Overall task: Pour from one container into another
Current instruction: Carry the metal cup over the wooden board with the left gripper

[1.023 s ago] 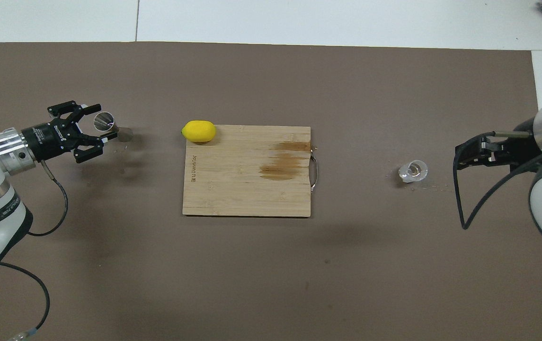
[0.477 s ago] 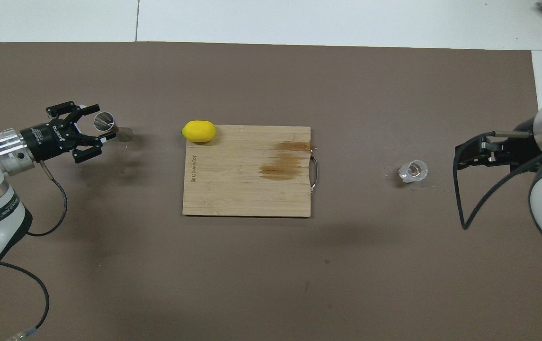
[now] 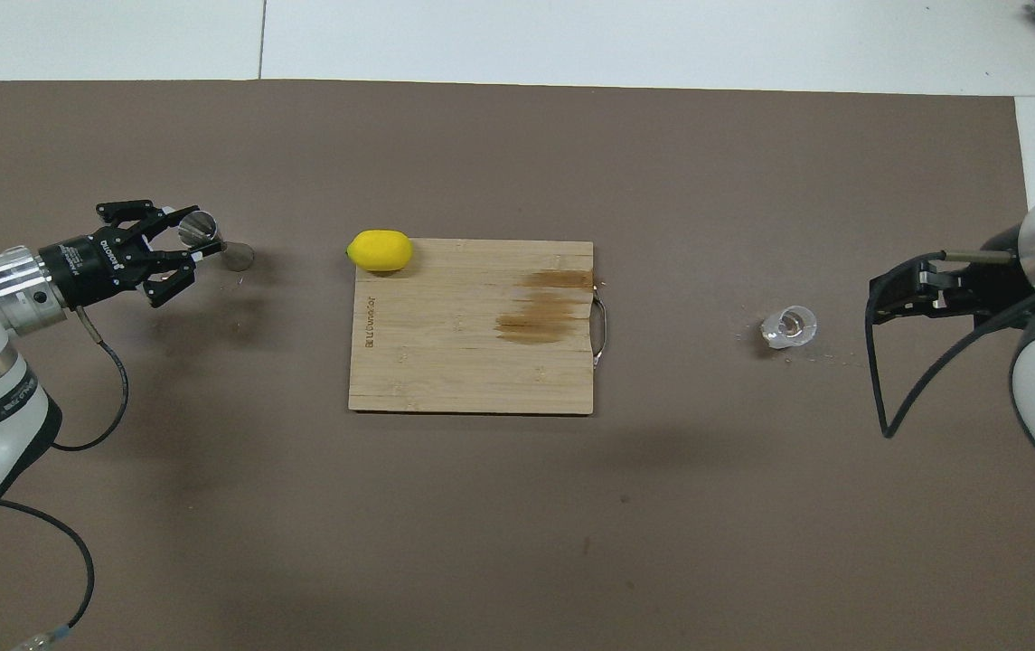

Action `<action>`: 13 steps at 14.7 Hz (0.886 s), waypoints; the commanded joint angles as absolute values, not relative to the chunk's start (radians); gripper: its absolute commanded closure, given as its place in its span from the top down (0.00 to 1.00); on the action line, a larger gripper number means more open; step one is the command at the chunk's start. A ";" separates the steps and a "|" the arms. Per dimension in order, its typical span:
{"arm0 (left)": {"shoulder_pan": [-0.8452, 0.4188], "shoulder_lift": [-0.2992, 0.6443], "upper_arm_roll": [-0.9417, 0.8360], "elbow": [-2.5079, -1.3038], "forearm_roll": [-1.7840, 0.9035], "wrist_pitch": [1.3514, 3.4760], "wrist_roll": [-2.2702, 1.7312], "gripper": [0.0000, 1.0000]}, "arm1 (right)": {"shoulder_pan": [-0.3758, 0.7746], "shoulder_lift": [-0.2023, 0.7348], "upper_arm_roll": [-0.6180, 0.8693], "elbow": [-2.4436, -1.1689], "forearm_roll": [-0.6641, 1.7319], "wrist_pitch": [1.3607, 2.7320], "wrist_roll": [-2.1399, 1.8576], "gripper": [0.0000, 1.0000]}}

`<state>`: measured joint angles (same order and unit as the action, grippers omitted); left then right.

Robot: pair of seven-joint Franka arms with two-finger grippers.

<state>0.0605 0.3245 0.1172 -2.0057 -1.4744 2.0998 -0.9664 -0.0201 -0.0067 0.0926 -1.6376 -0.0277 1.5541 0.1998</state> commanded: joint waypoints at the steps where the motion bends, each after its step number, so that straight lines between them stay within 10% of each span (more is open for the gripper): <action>1: 0.049 0.321 0.117 -1.982 -1.485 2.089 -0.988 0.00 | -0.032 -0.031 0.098 -1.658 -0.028 1.546 0.186 1.00; 13: -0.093 0.279 -0.080 -1.844 -1.479 2.158 -1.143 0.00 | -0.044 -0.029 0.098 -1.647 -0.014 1.559 0.184 1.00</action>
<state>-0.0177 0.3037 -0.0856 -1.8393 -1.4734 2.1012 -1.1102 -0.0287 -0.0147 0.0920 -1.6359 -0.0264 1.5542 0.1998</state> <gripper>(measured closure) 0.493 0.000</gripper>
